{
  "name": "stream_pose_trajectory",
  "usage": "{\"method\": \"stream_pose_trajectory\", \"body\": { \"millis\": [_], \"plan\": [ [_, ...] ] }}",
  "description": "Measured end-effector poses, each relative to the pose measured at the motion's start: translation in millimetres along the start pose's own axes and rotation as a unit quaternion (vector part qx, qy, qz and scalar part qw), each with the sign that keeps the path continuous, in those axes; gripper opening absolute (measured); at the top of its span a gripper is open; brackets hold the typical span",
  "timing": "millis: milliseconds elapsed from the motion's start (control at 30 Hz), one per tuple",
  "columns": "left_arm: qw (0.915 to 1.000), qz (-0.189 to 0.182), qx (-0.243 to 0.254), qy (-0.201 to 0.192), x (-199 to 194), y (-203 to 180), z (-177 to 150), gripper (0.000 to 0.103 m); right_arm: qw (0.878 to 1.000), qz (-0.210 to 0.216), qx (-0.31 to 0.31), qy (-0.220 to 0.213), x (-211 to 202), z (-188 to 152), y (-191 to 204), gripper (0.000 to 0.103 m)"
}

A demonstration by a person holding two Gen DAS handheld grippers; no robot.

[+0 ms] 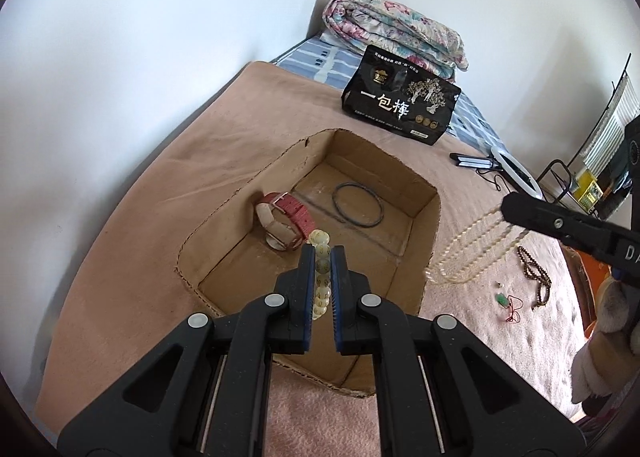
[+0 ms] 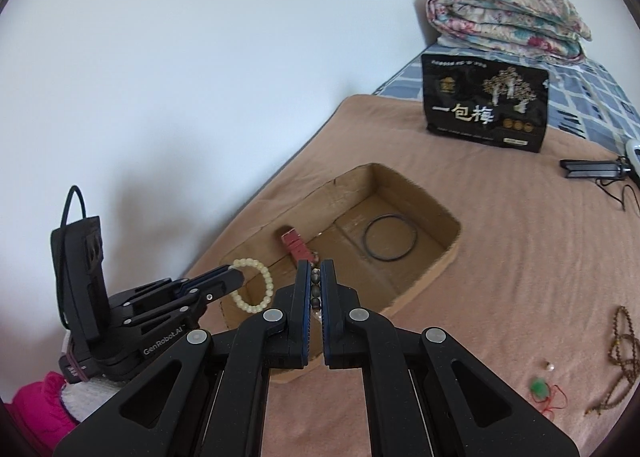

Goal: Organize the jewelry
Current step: 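Carry the bead bracelet and pearl necklace over the cardboard box with both tools, then lower and open both tools, dropping the bracelet and necklace into the box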

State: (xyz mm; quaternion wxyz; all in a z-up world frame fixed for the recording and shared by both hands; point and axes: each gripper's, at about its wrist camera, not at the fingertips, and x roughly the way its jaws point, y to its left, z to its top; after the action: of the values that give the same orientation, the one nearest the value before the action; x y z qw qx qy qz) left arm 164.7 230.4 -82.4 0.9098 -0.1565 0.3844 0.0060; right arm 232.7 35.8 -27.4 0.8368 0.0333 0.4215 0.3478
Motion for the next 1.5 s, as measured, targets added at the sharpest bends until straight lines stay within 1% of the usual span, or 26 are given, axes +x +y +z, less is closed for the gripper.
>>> {"method": "stream_pose_trajectory", "body": {
  "millis": [133, 433, 600, 933, 1000, 1033, 1067, 1100, 1133, 1167, 1500],
  "plan": [
    [1.0000, 0.002, -0.003, 0.005, 2.5, 3.2, -1.5, 0.005, 1.000, 0.001, -0.001, 0.012, 16.6, -3.0, 2.0, 0.003],
    [0.9997, 0.009, -0.004, 0.022, 12.5, 6.7, -8.4, 0.005, 0.999, -0.023, -0.007, 0.045, 46.8, -13.7, -4.6, 0.003],
    [0.9994, 0.008, -0.004, 0.034, 17.8, 7.4, -10.8, 0.005, 0.998, -0.033, -0.009, 0.053, 53.5, -15.8, -9.0, 0.003],
    [0.9991, 0.011, -0.012, 0.040, 19.0, 7.3, -8.7, 0.005, 0.997, -0.050, -0.005, 0.057, 55.2, -16.7, -14.2, 0.004],
    [0.9989, 0.014, -0.016, 0.041, 19.8, 8.0, -8.0, 0.006, 0.997, -0.054, -0.003, 0.057, 54.6, -17.6, -15.4, 0.011],
    [0.9989, 0.015, -0.017, 0.041, 20.1, 8.3, -7.6, 0.006, 0.997, -0.058, -0.003, 0.055, 54.0, -17.6, -16.4, 0.022],
    [0.9989, 0.018, -0.017, 0.041, 20.3, 8.5, -7.1, 0.009, 0.997, -0.061, -0.002, 0.053, 53.3, -17.5, -16.8, 0.038],
    [0.9988, 0.019, -0.018, 0.040, 20.2, 8.5, -6.8, 0.020, 0.997, -0.064, -0.002, 0.049, 51.8, -17.3, -17.4, 0.045],
    [0.9989, 0.019, -0.020, 0.039, 19.8, 8.7, -6.5, 0.026, 0.997, -0.069, -0.001, 0.043, 49.5, -17.4, -18.0, 0.054],
    [0.9989, 0.020, -0.022, 0.036, 18.9, 8.8, -6.1, 0.031, 0.997, -0.072, 0.000, 0.040, 48.6, -17.0, -18.9, 0.057],
    [0.9995, 0.017, -0.006, 0.027, 14.8, -7.4, -2.4, 0.031, 0.995, -0.090, 0.001, 0.038, 41.8, -17.1, -27.4, 0.059]
  ]
}}
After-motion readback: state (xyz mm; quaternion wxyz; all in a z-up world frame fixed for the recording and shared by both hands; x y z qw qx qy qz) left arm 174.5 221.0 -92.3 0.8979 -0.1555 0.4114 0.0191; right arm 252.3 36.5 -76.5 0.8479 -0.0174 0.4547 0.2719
